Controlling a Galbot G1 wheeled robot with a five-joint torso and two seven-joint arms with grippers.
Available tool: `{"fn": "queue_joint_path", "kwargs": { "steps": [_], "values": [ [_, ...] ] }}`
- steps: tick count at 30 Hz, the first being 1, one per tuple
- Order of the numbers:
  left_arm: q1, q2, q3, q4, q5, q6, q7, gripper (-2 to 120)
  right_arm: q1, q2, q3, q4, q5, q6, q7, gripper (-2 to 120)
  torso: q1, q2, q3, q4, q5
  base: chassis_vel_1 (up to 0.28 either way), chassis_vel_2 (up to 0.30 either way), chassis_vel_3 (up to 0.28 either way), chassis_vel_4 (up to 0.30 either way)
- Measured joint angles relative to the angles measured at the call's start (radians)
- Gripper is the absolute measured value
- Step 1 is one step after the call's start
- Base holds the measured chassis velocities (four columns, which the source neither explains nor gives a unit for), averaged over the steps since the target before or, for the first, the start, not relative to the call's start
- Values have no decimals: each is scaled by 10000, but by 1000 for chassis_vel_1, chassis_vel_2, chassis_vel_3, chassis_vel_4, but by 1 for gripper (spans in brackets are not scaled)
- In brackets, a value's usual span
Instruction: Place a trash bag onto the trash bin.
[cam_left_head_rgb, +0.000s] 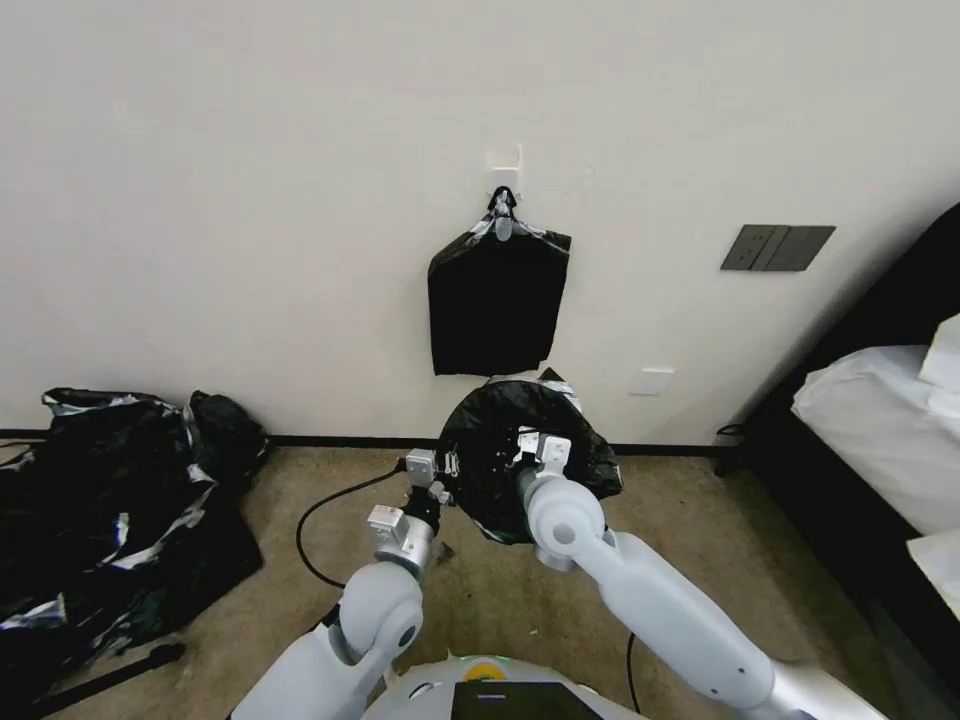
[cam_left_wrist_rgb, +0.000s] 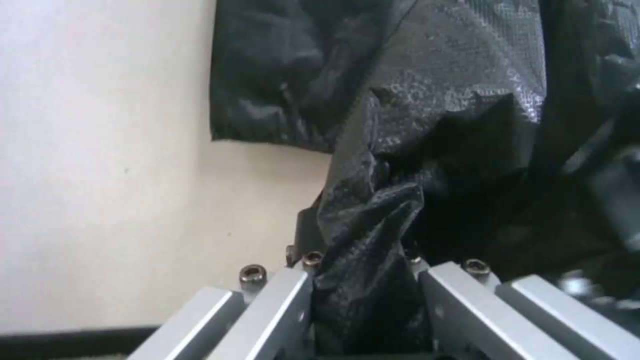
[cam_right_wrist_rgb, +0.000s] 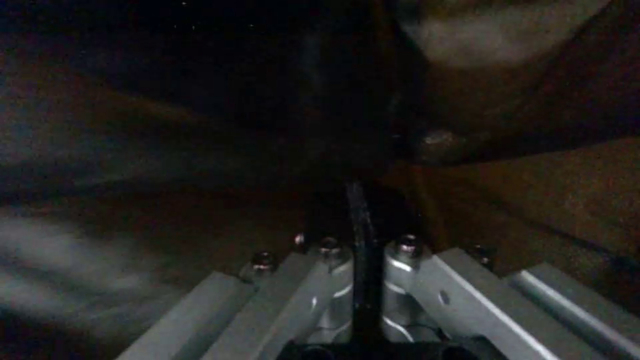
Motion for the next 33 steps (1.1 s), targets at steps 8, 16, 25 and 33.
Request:
{"fn": "queue_joint_path", "kwargs": {
  "steps": [8,16,25,33],
  "values": [
    [-358,-70,4,195,-1590,678,-820,1,-299,-589,-7,1139,229,-24,-313,0,0,0,0,0,1,0,0,0,0],
    [-691,-373,18,756,-3048,1432,-1685,1,-1662,-2093,1649,3488,213,85,-2208,3,0,0,0,-3,1,0,0,0,0],
    [-1063,-963,116,1322,-4720,2345,-2907,1,-3764,-2878,3560,3925,-3373,1507,-4347,34,0,0,-1,-4,2,0,0,0,0],
    [-1237,-1154,587,1690,-5394,2778,-4041,1,-4400,-2403,3862,3877,-5099,2091,-5119,63,0,0,-1,0,3,0,0,0,0]
  ]
}}
